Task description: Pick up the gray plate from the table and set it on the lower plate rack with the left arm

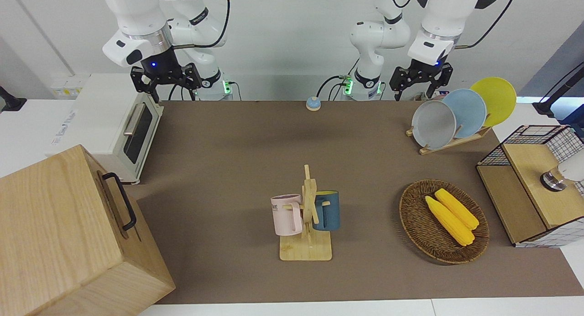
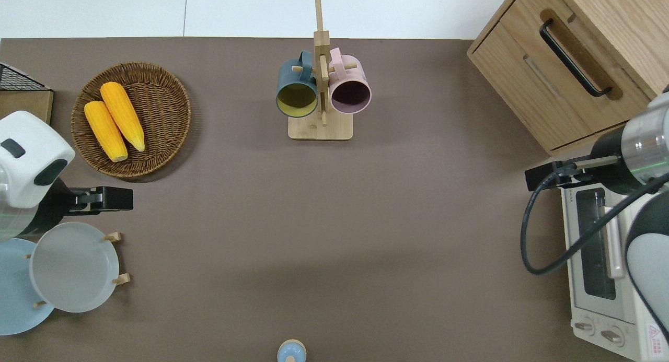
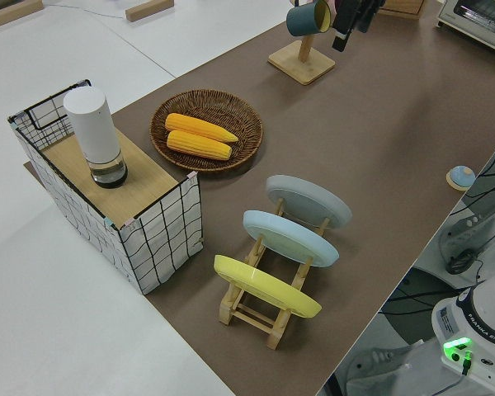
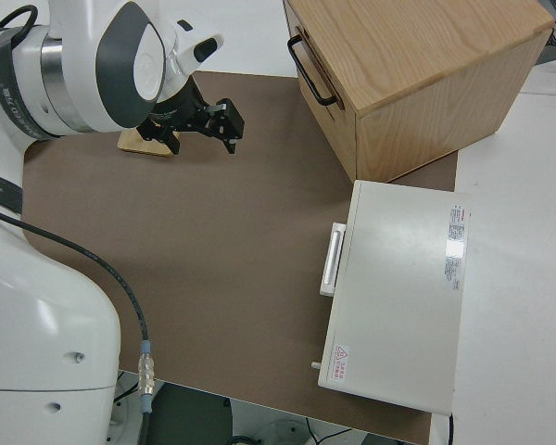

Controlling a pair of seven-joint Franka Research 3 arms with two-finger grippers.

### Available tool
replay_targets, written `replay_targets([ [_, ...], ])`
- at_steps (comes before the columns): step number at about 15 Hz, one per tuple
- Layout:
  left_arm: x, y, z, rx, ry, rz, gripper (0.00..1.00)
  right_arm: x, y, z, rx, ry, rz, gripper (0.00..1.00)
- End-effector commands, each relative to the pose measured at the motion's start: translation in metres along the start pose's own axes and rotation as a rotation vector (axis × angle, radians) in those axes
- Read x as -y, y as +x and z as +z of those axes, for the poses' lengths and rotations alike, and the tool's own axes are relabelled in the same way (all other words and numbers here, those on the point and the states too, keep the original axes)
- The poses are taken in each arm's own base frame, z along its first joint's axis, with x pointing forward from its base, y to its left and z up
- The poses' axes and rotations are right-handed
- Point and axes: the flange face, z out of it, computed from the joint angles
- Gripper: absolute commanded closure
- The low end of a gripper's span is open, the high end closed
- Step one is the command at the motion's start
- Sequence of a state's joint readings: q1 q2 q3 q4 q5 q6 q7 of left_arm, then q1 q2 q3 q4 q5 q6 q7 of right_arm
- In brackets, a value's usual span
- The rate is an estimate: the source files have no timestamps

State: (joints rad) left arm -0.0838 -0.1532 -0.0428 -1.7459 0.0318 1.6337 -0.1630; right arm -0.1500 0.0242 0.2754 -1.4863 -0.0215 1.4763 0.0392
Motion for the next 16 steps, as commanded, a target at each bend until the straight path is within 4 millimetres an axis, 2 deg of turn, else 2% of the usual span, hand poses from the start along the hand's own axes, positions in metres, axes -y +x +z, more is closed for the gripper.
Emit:
replay_targets([
  [1, -0.007, -0.005, -0.011, -0.016, -0.010, -0.020, 0.00, -0.001, -0.002, -0.004, 0.004, -0.002, 0.014, 0.017],
  [3, -0.008, -0.008, -0.010, -0.002, -0.003, -0.105, 0.00, -0.001, -0.003, -0.004, 0.003, -0.002, 0.015, 0.017],
  [7, -0.009, -0.007, -0.009, -0.006, 0.020, -0.090, 0.00, -0.001, -0.003, -0.004, 0.003, -0.002, 0.015, 0.017],
  [10, -0.004, 0.000, 0.000, 0.004, 0.009, -0.014, 0.01, -0.001, -0.003, -0.004, 0.003, -0.002, 0.015, 0.017],
  [14, -0.005, 0.014, 0.013, -0.011, -0.002, -0.007, 0.00, -0.001, -0.003, -0.004, 0.003, -0.002, 0.015, 0.017],
  [16, 0.001, 0.016, 0.012, -0.016, -0.008, -0.015, 0.00, -0.001, -0.003, -0.004, 0.003, -0.002, 0.015, 0.017],
])
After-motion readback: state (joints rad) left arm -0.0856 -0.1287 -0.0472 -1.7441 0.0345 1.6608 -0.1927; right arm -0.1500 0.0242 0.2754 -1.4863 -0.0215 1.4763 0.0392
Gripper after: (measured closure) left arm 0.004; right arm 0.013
